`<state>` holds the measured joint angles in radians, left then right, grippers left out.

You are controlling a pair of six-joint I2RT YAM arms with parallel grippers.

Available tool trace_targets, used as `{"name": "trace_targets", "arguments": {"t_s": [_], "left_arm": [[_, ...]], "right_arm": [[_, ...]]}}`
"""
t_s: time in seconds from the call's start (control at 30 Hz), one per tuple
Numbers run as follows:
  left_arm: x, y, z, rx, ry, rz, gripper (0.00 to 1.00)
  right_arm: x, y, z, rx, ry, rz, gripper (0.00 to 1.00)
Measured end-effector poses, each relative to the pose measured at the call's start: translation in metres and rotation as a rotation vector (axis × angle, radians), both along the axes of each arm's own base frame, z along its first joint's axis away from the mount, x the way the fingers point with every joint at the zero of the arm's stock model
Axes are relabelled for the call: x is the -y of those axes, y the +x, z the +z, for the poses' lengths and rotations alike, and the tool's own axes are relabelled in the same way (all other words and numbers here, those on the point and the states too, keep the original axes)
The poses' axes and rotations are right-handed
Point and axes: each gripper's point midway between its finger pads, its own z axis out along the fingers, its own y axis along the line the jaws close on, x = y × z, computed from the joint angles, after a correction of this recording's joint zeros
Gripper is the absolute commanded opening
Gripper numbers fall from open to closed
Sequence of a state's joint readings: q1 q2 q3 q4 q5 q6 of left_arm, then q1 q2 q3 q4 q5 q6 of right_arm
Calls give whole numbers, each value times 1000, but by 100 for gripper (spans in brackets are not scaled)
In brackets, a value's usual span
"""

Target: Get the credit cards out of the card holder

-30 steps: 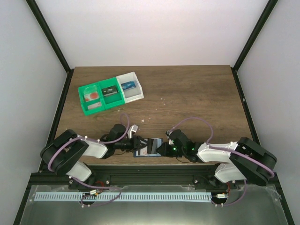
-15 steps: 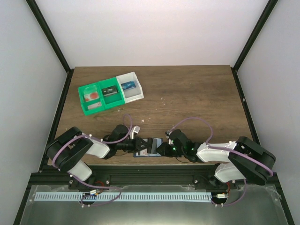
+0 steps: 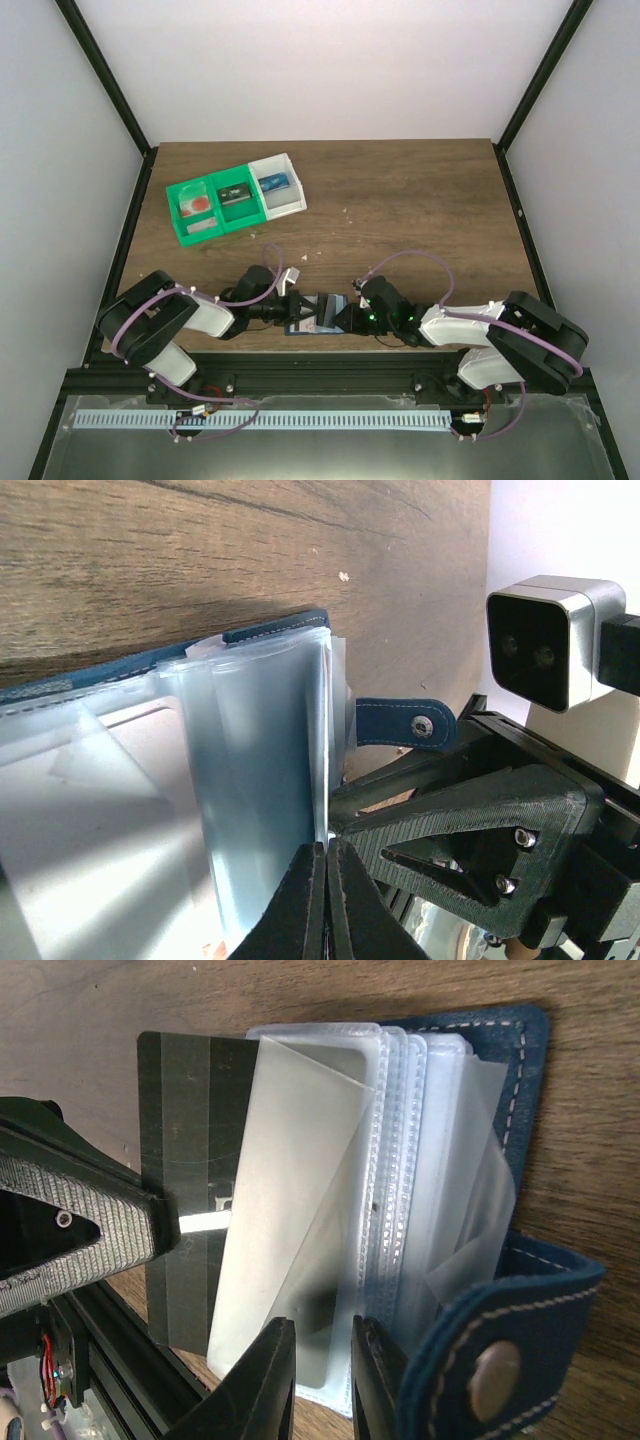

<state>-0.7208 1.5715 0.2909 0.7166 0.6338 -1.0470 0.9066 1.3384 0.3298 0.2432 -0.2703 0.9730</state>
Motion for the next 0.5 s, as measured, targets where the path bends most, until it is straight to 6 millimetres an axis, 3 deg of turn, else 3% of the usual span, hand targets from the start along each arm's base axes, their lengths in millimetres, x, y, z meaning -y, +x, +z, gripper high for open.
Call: {"name": "trace_targets", "arguments": {"t_s": [0.27,0.5], "left_arm": [[-7,-2,-1,-6,0,11,0],[-17,3,13,24,-26,39,0]], "right_arm": [[0,0,0,-2,6,-6,19],[0,0,0,-1,6,-6,19]]}}
